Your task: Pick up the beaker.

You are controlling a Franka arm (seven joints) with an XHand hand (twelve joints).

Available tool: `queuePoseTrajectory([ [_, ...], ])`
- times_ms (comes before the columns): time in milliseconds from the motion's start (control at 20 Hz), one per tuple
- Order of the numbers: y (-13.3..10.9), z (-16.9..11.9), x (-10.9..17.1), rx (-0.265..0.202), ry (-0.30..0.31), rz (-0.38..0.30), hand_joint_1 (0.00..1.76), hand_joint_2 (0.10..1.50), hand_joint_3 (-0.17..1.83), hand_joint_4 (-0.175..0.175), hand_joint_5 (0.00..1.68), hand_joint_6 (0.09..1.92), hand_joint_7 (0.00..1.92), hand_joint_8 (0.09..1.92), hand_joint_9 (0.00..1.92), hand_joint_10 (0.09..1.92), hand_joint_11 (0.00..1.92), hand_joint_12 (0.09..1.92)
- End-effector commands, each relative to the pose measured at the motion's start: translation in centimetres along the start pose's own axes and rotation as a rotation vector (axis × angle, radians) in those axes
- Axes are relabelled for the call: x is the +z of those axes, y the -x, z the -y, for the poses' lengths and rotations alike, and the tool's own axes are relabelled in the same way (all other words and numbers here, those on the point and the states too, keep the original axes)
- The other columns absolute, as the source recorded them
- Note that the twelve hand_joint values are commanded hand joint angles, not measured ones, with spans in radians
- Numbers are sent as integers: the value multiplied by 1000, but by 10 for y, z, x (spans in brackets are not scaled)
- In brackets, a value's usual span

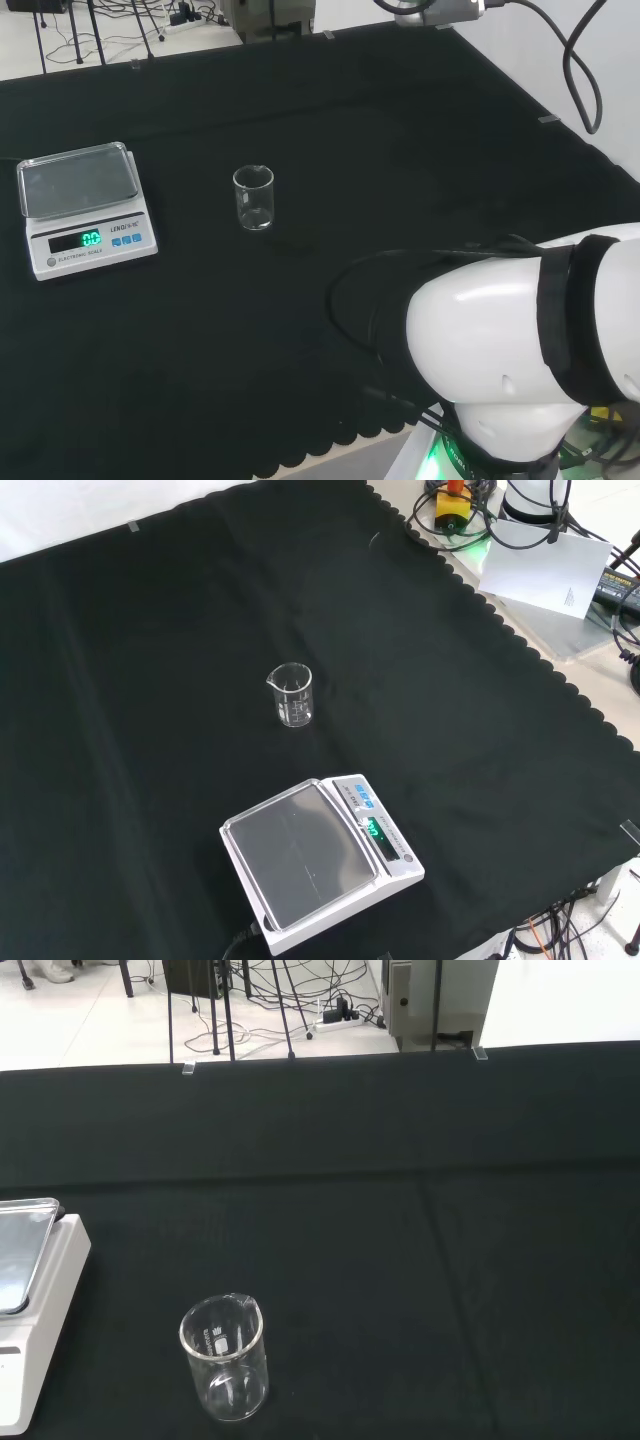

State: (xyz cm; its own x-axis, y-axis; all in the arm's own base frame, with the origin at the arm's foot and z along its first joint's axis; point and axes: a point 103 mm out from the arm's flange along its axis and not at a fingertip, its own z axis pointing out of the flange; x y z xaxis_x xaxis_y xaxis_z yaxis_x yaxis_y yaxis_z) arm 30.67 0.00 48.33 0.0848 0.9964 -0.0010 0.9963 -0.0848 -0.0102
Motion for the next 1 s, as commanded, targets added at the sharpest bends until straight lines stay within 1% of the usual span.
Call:
queuePoseTrajectory([
  [50,1,-1,1,1,6,15,613,560,491,36,34,91,5,604,112,816,0,1237],
  [200,6,-5,4,11,-1,19,610,638,341,37,54,87,0,604,77,880,0,1250],
  [300,7,-9,8,15,-6,19,611,652,314,37,58,87,0,604,71,888,0,1250],
  [450,5,-24,22,7,-27,13,612,657,302,37,57,87,0,601,66,889,0,1249],
  [700,-7,-58,62,-39,-92,3,618,663,290,38,54,87,0,589,60,889,0,1243],
  [900,-17,-86,93,-71,-129,-7,621,670,277,38,49,87,0,575,57,890,0,1228],
  [1000,-22,-100,109,-88,-166,-7,622,672,273,38,48,87,0,571,57,890,0,1223],
])
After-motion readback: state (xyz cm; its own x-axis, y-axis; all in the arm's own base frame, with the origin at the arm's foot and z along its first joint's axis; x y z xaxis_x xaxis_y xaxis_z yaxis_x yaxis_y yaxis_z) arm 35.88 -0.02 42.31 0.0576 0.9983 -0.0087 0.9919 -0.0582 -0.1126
